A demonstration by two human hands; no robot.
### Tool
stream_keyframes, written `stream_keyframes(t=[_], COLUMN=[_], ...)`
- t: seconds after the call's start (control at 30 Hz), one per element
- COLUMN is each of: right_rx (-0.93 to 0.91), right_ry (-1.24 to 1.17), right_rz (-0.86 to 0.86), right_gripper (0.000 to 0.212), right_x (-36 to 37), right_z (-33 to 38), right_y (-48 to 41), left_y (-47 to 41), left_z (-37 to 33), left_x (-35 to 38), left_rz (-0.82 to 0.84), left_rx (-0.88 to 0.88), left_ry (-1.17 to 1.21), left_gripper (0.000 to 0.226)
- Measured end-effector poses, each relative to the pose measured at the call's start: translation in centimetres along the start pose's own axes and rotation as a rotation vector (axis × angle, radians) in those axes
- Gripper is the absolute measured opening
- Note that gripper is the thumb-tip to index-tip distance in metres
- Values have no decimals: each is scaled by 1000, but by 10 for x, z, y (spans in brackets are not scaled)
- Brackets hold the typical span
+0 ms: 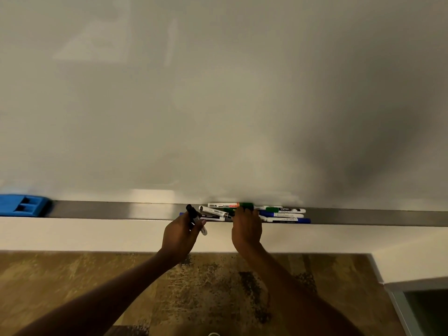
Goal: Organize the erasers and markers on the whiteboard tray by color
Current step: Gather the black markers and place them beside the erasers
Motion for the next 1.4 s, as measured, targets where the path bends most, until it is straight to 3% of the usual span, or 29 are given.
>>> stream_keyframes(t=[0.2,0.4,0.57,0.77,1.0,1.23,1.4], right_rx=[3,1,-15,31,16,-68,-141], right_ry=[-118,-453,-721,-987,-1142,-1161,-1165], right_rz=[-75,-249,-408,-402,-369,-319,-268], right_gripper=[21,17,28,38,45,46,46], right_x=[-18,-49,-84,-97,-109,-116,-122], right_z=[0,7,11,12,18,41,58], right_y=[9,20,34,41,40,32,23], left_y=[-4,-7,-1,4,16,22,26], left_z=[-4,-11,-22,-36,-55,-60,-60], left_x=[-2,-8,-18,-24,-37,-36,-38], left_rz=[14,-12,-55,-39,-123,-47,-32], left_rx=[41,66,173,254,447,412,388], left_ry=[-58,-104,-140,-119,-79,57,70], left_gripper=[10,20,22,18,42,37,18])
Point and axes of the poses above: each hand's wrist, its own y-axis away from the middle knuckle, its own x-axis out of the palm, z = x × y, the point moved 10 cm from there along -y, towards the middle knuckle, and after that the axes turned 13 degrees about -x, right-handed, at the moved point
